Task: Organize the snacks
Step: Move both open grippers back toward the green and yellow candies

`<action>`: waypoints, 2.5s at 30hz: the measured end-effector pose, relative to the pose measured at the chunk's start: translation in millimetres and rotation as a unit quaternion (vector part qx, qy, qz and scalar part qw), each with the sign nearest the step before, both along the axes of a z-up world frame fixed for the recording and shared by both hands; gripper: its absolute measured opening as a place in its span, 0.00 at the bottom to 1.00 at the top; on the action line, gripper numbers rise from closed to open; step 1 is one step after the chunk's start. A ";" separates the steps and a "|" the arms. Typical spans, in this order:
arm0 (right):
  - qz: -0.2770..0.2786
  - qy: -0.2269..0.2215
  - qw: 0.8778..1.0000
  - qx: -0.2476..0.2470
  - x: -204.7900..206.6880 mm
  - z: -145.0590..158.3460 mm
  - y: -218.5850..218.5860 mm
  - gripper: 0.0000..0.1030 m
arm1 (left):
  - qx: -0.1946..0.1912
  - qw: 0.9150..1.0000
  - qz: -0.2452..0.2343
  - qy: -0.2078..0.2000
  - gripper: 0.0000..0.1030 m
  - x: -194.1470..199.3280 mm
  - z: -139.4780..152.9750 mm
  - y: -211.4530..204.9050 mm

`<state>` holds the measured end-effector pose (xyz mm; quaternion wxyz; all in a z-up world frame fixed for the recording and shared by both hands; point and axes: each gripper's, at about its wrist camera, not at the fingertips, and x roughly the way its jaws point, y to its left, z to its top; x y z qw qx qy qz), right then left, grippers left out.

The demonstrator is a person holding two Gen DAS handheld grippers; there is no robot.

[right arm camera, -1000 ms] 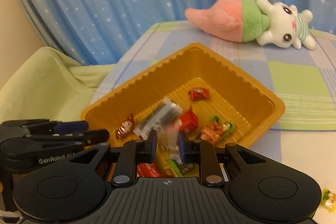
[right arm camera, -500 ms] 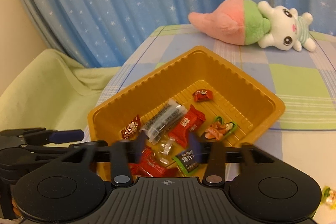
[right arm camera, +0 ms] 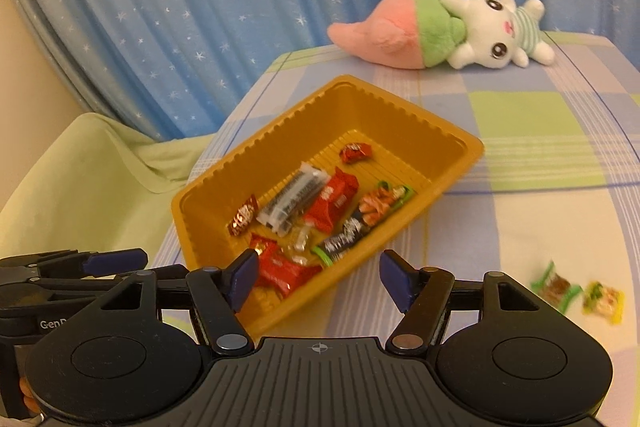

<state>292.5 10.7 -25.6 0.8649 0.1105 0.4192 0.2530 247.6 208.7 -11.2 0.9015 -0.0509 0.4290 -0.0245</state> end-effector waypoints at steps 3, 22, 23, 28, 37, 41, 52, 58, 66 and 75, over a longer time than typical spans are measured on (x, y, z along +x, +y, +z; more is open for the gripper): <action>-0.004 0.003 1.000 -0.001 -11.7 -0.5 -8.0 0.66 | -0.001 1.000 -0.006 0.002 0.60 -9.6 1.2 -7.3; -0.027 0.019 0.999 -0.019 -79.8 -7.1 -75.1 0.66 | -0.004 0.998 -0.060 0.022 0.60 -61.8 -7.8 -81.1; -0.029 0.020 0.999 -0.020 -83.0 -7.6 -80.2 0.66 | -0.003 0.998 -0.063 0.024 0.60 -63.1 -8.5 -85.5; -0.046 0.028 0.998 -0.020 -96.3 -11.3 -104.6 0.66 | -0.002 0.997 -0.077 0.026 0.60 -70.9 -9.8 -108.4; -0.080 0.038 0.996 -0.026 -112.2 -22.2 -147.6 0.66 | 0.007 0.995 -0.098 0.033 0.60 -75.6 -15.8 -142.6; -0.094 0.045 0.994 -0.033 -114.5 -30.1 -165.0 0.66 | 0.011 0.994 -0.103 0.036 0.60 -75.1 -19.7 -155.4; -0.115 0.059 0.990 -0.054 -112.1 -46.9 -201.9 0.66 | 0.020 0.992 -0.117 0.042 0.60 -58.9 -32.2 -187.6; -0.118 0.060 0.989 -0.068 -104.3 -54.6 -214.2 0.66 | 0.025 0.990 -0.130 0.043 0.60 -40.9 -38.7 -206.0; -0.113 0.054 0.988 -0.091 -83.6 -65.7 -220.5 0.66 | 0.031 0.987 -0.152 0.048 0.60 -15.1 -51.3 -231.4; -0.090 0.021 0.987 -0.129 -50.3 -75.2 -213.5 0.66 | 0.041 0.985 -0.159 0.049 0.60 17.9 -66.7 -249.9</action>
